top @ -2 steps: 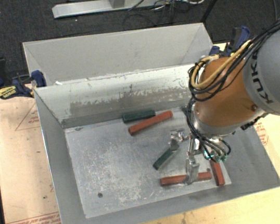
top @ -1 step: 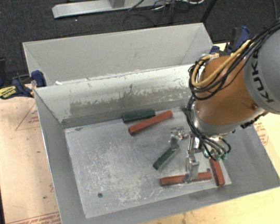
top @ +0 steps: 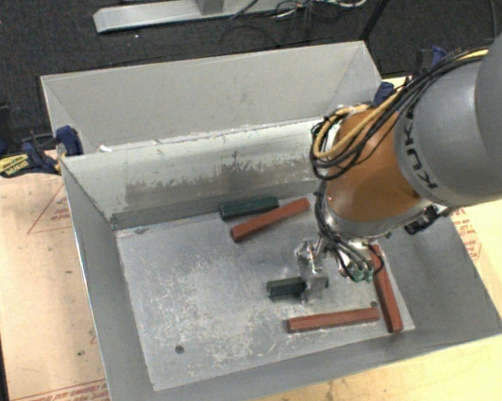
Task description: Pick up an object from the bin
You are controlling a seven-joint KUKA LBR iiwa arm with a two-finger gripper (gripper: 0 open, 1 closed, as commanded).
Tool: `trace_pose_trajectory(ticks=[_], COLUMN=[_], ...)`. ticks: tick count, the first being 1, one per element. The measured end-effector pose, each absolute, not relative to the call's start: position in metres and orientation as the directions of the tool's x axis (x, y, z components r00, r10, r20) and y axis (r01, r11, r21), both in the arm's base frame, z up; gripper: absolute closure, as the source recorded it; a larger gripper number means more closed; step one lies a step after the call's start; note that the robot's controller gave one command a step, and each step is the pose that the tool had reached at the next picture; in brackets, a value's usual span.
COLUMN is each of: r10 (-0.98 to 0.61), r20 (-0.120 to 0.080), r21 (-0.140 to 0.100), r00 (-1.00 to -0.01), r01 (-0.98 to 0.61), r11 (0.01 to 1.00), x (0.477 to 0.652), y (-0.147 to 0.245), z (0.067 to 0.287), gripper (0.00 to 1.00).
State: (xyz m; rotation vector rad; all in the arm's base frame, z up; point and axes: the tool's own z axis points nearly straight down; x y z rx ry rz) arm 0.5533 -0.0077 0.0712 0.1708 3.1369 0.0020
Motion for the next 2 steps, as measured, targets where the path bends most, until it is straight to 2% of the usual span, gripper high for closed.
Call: trace_pose_trajectory(ticks=[1, 2], r10=[0.108, 0.114], r20=[0.000, -0.004], r21=[0.001, 0.001], r00=[-0.994, -0.993], r01=[0.108, 0.114], r11=[0.994, 0.993], x=[0.553, 0.565], y=[-0.008, -0.021], z=[0.071, 0.216], gripper=[1.00, 1.00])
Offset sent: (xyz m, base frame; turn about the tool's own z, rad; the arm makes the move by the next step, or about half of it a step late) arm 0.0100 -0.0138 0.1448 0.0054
